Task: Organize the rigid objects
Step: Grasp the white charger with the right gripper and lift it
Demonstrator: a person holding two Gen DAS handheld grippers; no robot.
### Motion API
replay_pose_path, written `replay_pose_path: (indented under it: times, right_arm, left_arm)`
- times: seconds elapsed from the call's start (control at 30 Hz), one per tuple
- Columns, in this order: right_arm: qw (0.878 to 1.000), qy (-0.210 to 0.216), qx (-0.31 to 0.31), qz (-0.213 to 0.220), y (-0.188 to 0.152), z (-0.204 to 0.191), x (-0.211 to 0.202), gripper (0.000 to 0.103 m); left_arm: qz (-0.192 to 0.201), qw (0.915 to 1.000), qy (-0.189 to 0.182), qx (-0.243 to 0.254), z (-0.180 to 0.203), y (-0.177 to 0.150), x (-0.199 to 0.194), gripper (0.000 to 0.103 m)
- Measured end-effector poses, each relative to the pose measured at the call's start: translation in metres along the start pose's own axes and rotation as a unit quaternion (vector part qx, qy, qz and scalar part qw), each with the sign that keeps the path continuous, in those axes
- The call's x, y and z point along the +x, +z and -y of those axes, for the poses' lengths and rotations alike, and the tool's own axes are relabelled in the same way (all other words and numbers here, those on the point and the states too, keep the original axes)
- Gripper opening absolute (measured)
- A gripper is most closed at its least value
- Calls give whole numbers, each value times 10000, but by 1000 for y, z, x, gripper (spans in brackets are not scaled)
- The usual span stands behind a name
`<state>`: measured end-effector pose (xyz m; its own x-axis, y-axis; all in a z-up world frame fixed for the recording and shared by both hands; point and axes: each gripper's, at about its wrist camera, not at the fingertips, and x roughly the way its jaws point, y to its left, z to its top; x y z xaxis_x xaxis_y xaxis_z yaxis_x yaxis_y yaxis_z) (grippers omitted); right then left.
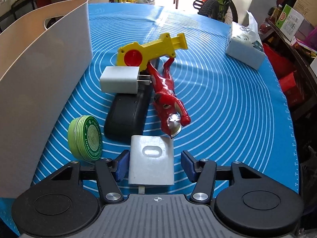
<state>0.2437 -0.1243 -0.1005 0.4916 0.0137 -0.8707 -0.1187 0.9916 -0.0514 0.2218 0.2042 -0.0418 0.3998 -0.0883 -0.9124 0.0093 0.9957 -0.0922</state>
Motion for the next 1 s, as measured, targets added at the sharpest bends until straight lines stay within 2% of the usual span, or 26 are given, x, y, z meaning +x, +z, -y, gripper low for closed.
replay_pose_path:
  times: [0.07,0.4,0.73,1.0]
  right_arm:
    - [9999,113,31,-12,0,0,-1,49]
    - [9998,157,-33,-111,-2,-5,-11,50]
    - [9992,223,-105,318,2,-9,-50,50]
    - [9952,200,-91,949,15,-16,-85,50]
  left_arm:
    - [0,10000,-2,-6,0,0,0,4]
    - [0,10000,-3,-4,0,0,0,4]
    - [0,10000,-2,-2,0,0,0,4]
    - [0,10000,-14,-18,-1,0,0,4]
